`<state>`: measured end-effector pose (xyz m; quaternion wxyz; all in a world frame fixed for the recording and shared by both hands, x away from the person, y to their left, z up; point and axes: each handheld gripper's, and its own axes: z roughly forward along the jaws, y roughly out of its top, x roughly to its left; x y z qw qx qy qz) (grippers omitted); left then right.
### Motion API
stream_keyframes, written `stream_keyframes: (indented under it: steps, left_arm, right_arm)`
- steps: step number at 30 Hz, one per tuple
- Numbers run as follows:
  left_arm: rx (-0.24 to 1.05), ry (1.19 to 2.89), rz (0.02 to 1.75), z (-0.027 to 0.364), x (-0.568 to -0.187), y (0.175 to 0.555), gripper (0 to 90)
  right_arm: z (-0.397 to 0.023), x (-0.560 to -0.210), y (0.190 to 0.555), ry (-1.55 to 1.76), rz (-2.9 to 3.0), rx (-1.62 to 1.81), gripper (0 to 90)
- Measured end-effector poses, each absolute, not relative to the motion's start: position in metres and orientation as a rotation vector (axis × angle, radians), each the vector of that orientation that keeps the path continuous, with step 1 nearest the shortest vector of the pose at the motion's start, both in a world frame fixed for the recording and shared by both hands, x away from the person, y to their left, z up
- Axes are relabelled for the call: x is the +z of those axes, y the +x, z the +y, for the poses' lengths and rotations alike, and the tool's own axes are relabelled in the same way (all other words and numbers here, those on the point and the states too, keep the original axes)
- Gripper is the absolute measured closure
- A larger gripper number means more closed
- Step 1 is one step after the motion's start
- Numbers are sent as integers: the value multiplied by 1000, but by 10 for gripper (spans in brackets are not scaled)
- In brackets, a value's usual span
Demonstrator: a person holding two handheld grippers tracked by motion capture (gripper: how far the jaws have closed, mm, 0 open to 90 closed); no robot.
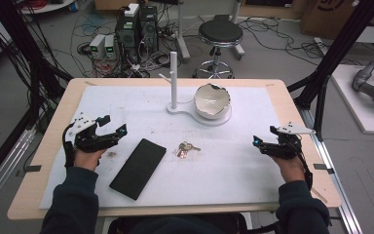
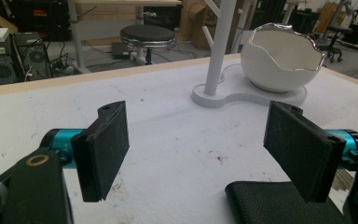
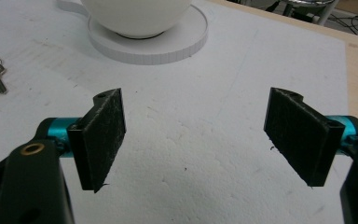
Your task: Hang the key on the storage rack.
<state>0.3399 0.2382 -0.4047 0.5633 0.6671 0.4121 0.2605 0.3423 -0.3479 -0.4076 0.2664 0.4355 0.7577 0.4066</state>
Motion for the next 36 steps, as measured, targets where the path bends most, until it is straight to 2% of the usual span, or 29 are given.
stream_keyframes:
  steps: [16, 28, 32, 36]
  left_arm:
    - [577, 1600, 972, 231, -408, 339, 256]
    - [502, 1657, 911, 214, -409, 340, 350]
    - [452, 1696, 856, 196, -404, 342, 310]
    - [398, 1754, 803, 169, -400, 345, 431]
  right_arm:
    - [-349, -409, 341, 1176, 2046, 1114, 209]
    - [-344, -410, 341, 1174, 2053, 1096, 210]
    - [-344, -410, 341, 1176, 2059, 1094, 209]
    - [-344, -410, 338, 1177, 2055, 1096, 210]
